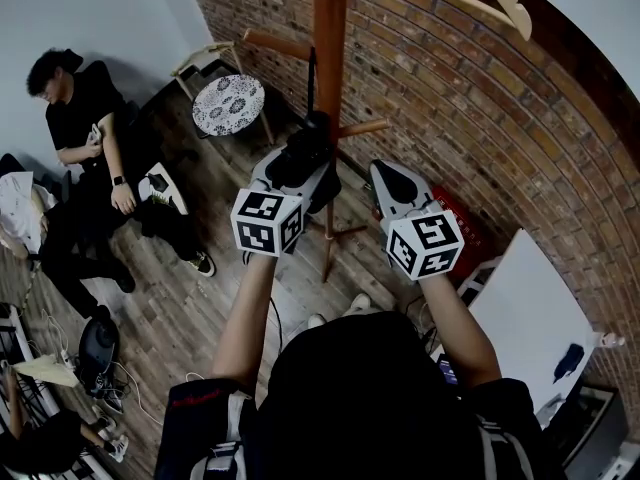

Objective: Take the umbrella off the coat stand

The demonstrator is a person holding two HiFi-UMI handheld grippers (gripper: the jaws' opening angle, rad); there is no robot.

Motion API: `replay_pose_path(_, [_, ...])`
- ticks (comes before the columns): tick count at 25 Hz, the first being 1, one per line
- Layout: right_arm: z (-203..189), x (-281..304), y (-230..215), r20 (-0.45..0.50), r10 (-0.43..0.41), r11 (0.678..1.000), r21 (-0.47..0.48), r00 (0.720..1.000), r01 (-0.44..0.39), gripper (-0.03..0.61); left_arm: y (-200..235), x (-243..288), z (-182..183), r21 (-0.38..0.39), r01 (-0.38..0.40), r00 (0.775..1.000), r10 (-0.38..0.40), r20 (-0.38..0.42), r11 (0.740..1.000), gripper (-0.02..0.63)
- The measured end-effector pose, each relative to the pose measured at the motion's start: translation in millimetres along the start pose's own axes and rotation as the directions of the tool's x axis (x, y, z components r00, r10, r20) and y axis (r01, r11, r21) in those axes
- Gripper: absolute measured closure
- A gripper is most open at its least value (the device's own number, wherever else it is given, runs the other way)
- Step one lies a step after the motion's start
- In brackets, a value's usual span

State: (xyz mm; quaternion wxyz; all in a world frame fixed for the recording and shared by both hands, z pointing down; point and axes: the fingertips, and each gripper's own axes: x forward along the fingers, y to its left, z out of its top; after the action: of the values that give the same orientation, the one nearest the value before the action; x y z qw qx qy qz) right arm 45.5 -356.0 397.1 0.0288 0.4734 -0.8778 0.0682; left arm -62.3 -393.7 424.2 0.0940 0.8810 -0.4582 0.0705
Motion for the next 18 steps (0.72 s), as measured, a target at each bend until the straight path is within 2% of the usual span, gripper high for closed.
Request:
replay_pose_path(9, [0.9,1.7,1.4,0.004,0.002,1.0,0.002,1.0,-0.002,0.549,-0.5,-0.9,-0.4,0.004,-0.004,1.0,0.004,-0.017,1.0,0.331])
replay_pose_path(18, [5.8,3.0,5.9,0.008,0.015,1.0,-0.007,1.0,-0.015,0.55,-1.1,-6.2,11.0,0.01,-0.009,1.0,0.009,0.001,1.0,0.331])
